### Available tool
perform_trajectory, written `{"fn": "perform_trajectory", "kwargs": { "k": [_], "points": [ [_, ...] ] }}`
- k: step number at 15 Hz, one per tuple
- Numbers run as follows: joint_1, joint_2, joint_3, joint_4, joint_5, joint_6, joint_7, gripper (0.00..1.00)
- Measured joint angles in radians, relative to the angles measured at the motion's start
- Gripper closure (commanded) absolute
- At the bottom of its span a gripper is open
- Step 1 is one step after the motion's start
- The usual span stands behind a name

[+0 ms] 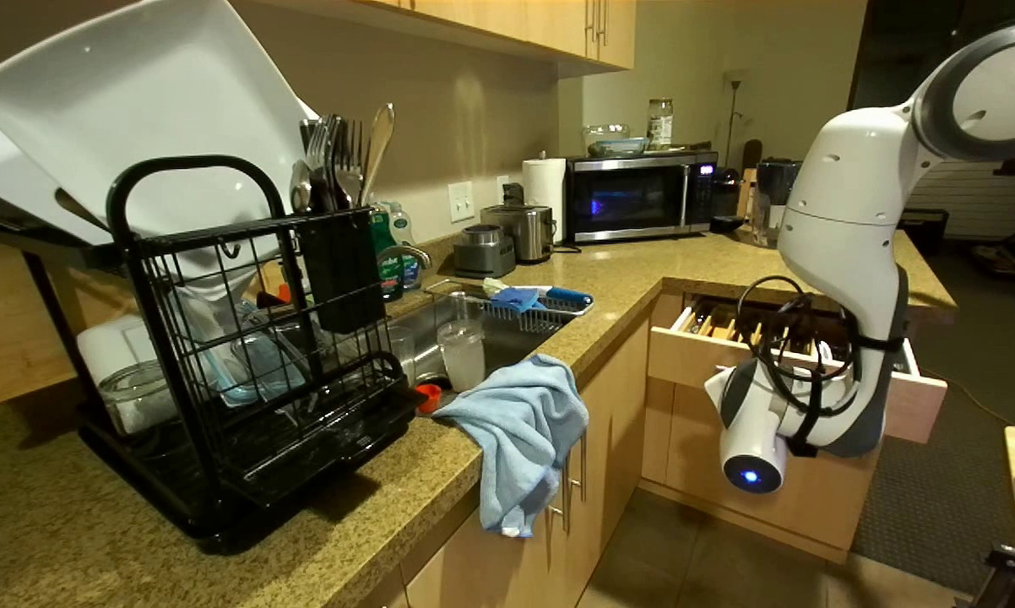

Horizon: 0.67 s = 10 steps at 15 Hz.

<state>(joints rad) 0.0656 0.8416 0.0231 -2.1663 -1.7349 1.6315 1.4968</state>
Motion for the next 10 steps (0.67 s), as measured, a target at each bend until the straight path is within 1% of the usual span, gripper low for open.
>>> {"fn": "perform_trajectory", "kwargs": {
  "k": [3,10],
  "points": [
    [0.000,0.012,0.016,0.007,0.000,0.000,-0.003,0.00],
    [-0.016,0.035,0.017,0.070,0.000,0.003,-0.021,0.00]
  ]
}}
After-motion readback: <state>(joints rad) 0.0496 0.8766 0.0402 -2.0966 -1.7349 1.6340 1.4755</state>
